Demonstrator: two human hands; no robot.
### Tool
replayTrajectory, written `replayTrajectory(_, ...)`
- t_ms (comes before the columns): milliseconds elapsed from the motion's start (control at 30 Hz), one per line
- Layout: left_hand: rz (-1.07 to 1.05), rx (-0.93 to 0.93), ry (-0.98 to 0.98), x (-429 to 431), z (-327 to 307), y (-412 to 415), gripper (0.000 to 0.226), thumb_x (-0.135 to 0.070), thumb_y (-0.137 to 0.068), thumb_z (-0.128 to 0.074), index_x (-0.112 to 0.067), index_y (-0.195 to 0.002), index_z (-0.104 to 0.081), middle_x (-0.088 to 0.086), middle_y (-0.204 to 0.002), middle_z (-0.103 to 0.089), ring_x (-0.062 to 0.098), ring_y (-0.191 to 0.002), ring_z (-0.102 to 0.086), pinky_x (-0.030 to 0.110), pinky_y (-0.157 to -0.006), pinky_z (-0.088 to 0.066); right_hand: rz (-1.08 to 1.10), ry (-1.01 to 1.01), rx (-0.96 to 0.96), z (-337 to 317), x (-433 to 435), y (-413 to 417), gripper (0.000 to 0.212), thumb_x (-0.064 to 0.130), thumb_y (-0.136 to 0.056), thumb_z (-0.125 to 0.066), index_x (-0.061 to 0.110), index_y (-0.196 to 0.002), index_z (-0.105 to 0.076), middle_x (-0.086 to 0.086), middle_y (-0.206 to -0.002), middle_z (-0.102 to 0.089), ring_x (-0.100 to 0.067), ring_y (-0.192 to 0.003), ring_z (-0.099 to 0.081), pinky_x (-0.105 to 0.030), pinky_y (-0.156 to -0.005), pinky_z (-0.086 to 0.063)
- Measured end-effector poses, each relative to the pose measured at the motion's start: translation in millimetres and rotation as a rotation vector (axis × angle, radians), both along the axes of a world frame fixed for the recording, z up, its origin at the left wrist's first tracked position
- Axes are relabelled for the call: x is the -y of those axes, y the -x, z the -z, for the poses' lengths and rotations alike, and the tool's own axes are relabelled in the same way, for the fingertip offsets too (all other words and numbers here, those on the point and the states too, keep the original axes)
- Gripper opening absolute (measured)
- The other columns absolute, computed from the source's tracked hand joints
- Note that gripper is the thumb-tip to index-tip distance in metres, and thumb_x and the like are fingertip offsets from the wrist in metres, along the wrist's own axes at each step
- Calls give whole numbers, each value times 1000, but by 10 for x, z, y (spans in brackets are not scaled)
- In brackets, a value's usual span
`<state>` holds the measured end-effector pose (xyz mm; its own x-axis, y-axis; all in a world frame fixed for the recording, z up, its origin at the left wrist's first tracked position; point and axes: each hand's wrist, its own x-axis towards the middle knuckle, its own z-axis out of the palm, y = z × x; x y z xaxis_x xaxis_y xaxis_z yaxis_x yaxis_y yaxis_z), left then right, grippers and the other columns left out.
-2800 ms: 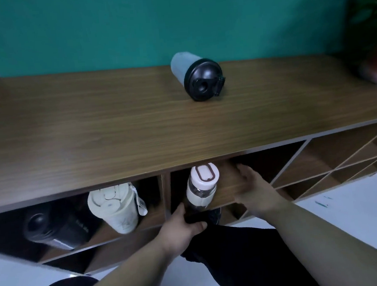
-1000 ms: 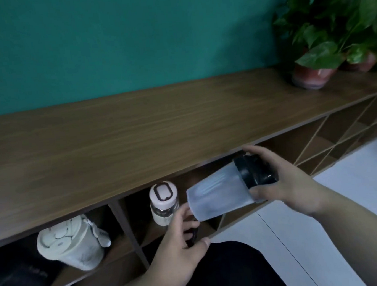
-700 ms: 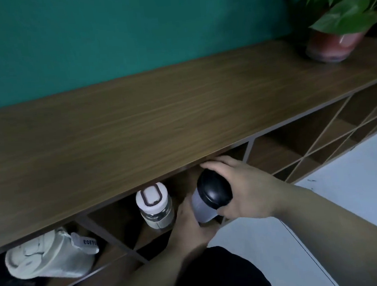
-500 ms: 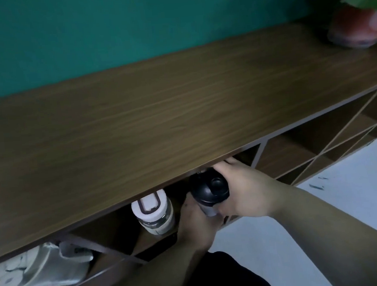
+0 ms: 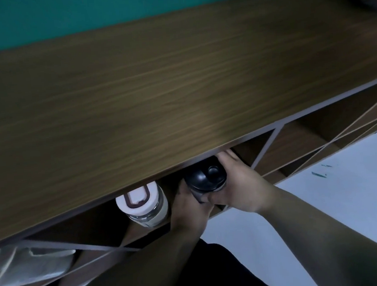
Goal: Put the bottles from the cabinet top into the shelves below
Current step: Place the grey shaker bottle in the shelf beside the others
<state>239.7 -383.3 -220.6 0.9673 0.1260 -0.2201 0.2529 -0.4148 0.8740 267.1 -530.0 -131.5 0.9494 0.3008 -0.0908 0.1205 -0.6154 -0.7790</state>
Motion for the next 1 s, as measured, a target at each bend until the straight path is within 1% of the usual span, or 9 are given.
replayTrajectory(100,-1,-16,-51,-7,9,0,69,-37,-71,-85,-36,-133,-54,-12,-122,-73,14,-116,-70,41,-99,-57,60,-60,-2,79,-33,-5,99,30,-59,-95,31,-144,-44,13,-137,-47,0,-127,-48,-28,-105,-48)
replayTrajectory(167,-15,-23,-64,-12,21,-1,70,-33,-74,-83,-28,-137,-54,-4,-124,-74,20,-116,-70,42,-98,-57,92,-85,17,132,-58,1,93,32,-59,-95,33,-140,-47,13,-132,-52,-2,-125,-52,-32,-104,-50)
replayTrajectory(233,-22,-11,-110,-3,24,-10,71,-32,-76,-81,-21,-140,-53,3,-126,-73,26,-118,-69,44,-98,-57,111,-104,34,179,-63,8,93,34,-59,-95,33,-139,-49,14,-131,-55,-4,-125,-54,-33,-104,-50)
replayTrajectory(333,-32,-13,-139,-2,36,-11,75,-32,-77,-82,-20,-143,-50,4,-129,-72,27,-120,-67,43,-98,-57,151,-119,40,245,-68,25,97,34,-57,-96,30,-142,-49,12,-133,-57,-6,-126,-56,-35,-105,-50)
replayTrajectory(500,-28,-36,-141,-18,58,1,78,-26,-79,-83,-15,-146,-46,10,-128,-73,32,-119,-69,40,-94,-57,206,-147,16,322,-107,53,107,44,-54,-95,31,-147,-45,8,-142,-57,-9,-131,-56,-37,-107,-50)
replayTrajectory(733,1,-13,-127,-45,85,17,76,-20,-83,-82,-14,-149,-45,10,-132,-71,32,-123,-67,33,-94,-53,266,-133,62,365,-166,123,104,45,-54,-93,32,-146,-45,9,-139,-58,-8,-128,-57,-36,-103,-52)
replayTrajectory(800,5,-1,-129,-46,94,20,76,-20,-83,-82,-14,-149,-45,9,-133,-71,31,-124,-66,32,-95,-52,276,-145,64,383,-180,139,105,45,-55,-92,32,-147,-43,9,-141,-57,-8,-130,-56,-36,-105,-51)
replayTrajectory(900,8,20,-144,-49,112,22,74,-21,-84,-81,-16,-149,-45,8,-135,-70,30,-125,-65,35,-99,-53,294,-173,57,402,-204,150,106,43,-56,-92,34,-149,-41,10,-142,-56,-8,-132,-55,-37,-106,-51)
replayTrajectory(1000,5,29,-138,-51,136,15,70,-24,-85,-80,-16,-148,-48,7,-135,-69,29,-125,-65,30,-97,-50,293,-183,49,409,-206,151,106,41,-57,-92,34,-149,-40,10,-142,-56,-8,-132,-55,-38,-105,-51)
